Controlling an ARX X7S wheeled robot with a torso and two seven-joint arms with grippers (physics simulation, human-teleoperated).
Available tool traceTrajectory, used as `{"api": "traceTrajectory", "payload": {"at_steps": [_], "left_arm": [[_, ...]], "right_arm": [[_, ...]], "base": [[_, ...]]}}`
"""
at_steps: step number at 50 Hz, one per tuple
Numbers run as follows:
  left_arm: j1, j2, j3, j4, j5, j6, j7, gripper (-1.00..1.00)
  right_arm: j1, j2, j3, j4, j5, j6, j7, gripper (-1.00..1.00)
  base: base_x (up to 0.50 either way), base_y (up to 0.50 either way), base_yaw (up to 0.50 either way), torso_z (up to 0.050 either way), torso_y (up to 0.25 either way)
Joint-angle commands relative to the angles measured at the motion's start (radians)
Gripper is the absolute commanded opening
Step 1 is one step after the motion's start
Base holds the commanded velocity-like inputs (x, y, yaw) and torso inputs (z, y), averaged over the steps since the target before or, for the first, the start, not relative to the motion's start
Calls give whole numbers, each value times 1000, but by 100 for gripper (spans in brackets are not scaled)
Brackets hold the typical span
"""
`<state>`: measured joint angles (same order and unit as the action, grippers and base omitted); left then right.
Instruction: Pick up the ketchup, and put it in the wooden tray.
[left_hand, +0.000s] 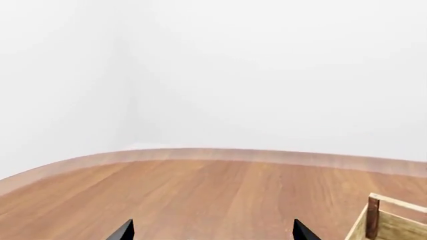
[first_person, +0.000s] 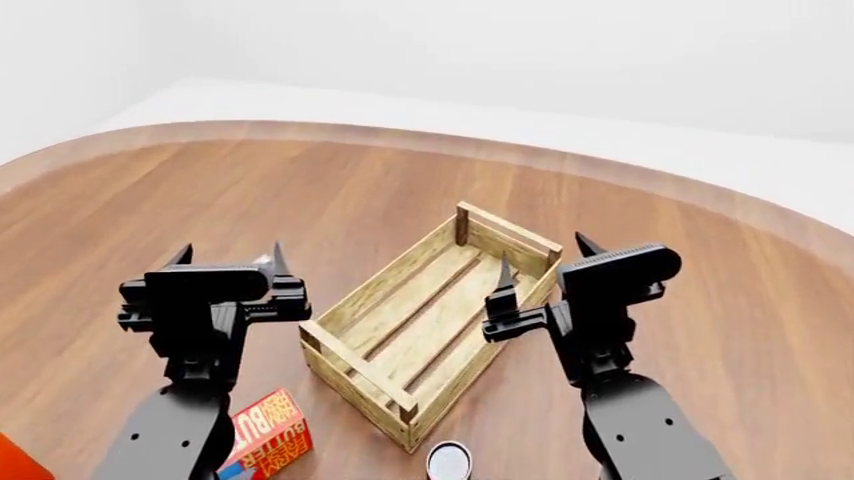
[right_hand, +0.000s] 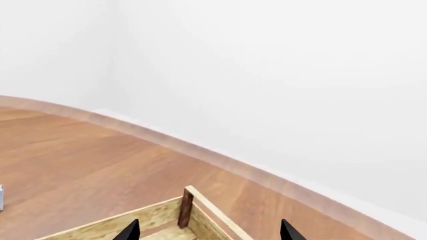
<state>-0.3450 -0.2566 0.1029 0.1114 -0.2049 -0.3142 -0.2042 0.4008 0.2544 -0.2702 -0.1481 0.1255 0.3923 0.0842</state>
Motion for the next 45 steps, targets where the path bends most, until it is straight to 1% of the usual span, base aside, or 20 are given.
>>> {"api": "traceTrajectory", "payload": {"at_steps": [1, 8, 15, 24, 31, 39, 45], "left_arm": [[50, -22, -25, 71, -31, -5, 1, 100], [108, -45, -67, 144, -47, -15, -22, 100], [198, -72, -151, 221, -54, -24, -77, 100], [338, -90, -308, 290, -68, -8, -152, 100], [439, -79, -424, 295, -90, 20, -188, 100], [500, -78, -515, 338, -134, -68, -239, 100], [513, -78, -570, 353, -147, -113, -284, 100]], "right_arm": [[-9, 5, 3, -17, 6, 2, 10, 100], [-19, 13, 4, -47, 9, 19, 17, 100], [-18, 20, 6, -70, 21, 32, 12, 100], [-24, 38, 5, -97, 37, 31, -6, 100], [-23, 42, -8, -103, 40, 25, -16, 100], [-13, 27, -26, -65, 42, 0, -25, 100], [-4, 23, -35, -45, 45, -13, -32, 100]], "base": [[0, 0, 0, 0, 0], [0, 0, 0, 0, 0], [0, 0, 0, 0, 0], [0, 0, 0, 0, 0], [0, 0, 0, 0, 0], [0, 0, 0, 0, 0], [0, 0, 0, 0, 0]]}}
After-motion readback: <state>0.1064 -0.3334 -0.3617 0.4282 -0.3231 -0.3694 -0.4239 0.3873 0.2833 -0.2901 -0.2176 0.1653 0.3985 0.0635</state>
